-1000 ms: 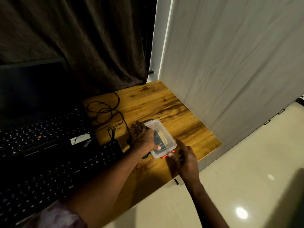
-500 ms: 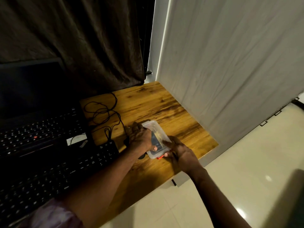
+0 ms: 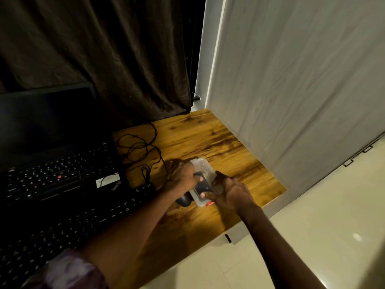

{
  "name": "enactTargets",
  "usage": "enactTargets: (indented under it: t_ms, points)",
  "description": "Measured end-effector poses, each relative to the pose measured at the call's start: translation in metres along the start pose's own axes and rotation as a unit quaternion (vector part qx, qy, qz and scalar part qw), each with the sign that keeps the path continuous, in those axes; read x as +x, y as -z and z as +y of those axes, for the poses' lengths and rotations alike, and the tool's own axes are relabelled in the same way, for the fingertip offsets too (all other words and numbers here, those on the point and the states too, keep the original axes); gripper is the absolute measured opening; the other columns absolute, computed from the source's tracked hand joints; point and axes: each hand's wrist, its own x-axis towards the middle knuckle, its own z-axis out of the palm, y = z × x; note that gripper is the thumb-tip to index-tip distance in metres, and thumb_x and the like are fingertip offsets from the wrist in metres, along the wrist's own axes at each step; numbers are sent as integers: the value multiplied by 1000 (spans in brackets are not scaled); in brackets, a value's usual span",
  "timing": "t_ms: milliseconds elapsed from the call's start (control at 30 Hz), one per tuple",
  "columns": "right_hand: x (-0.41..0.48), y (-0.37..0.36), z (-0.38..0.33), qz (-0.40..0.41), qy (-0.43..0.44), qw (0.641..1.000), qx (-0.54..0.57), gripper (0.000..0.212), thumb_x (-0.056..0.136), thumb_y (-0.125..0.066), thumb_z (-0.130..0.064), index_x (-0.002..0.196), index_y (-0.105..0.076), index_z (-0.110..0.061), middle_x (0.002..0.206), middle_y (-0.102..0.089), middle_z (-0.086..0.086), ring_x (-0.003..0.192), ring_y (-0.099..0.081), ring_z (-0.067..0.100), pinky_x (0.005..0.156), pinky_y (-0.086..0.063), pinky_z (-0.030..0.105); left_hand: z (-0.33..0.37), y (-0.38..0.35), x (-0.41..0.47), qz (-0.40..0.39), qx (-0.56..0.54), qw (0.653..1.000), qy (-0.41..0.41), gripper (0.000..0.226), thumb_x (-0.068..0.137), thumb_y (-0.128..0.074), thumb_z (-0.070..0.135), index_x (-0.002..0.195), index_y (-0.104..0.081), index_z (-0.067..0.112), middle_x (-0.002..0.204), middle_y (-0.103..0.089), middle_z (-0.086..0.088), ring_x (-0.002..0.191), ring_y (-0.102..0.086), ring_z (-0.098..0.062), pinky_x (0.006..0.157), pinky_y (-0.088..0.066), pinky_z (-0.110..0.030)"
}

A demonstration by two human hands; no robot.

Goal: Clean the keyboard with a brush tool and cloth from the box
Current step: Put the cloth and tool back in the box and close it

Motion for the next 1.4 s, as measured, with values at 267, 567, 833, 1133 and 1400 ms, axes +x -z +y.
enactTargets:
  t_ms: [267, 567, 833, 1133, 1400]
  points:
    - [-4, -2, -5, -50, 1, 997, -51, 82, 81, -73, -54, 146, -36, -20, 143, -46, 10, 134, -40, 28, 111, -28, 35, -28, 11, 47, -92, -106, 985, 101, 83, 83, -80, 42, 145, -40, 6, 148, -41, -14, 132, -45, -32, 102, -46, -38]
    - [-9, 6, -14, -53, -12, 998, -40, 77, 82, -72, -51, 143, -39, -18, 143, -47, 12, 134, -41, 29, 111, -29, 34, -22, 3, 47, -41, -193, 977, 79, 43, 77, -84, 13, 115, -68, 0, 104, -67, -10, 94, -64, -24, 72, -49, -33]
    - [-7, 6, -9, -83, -6, 995, -51, 89, 76, -77, -55, 148, -36, -23, 151, -40, 10, 137, -38, 28, 112, -28, 35, -24, 3, 37, 18, -167, 986, 23, 26, 76, -86, 20, 100, -79, 14, 94, -75, -4, 85, -69, -20, 65, -42, -23]
    - [-7, 5, -11, -91, -21, 994, -58, 93, 75, -78, -54, 149, -32, -22, 148, -41, 10, 136, -39, 28, 113, -28, 36, -17, 0, 19, 42, -25, 999, -7, 41, 96, -64, 36, 135, -60, 24, 133, -62, -9, 121, -57, -30, 96, -45, -37]
    - [15, 31, -28, -71, -16, 991, -111, 73, 73, -61, -78, 123, -61, -24, 125, -62, 4, 115, -59, 22, 95, -49, 33, -54, 8, -11, 49, -33, 997, -47, 52, 103, -47, 40, 151, -39, 20, 155, -41, -7, 144, -35, -28, 117, -29, -39]
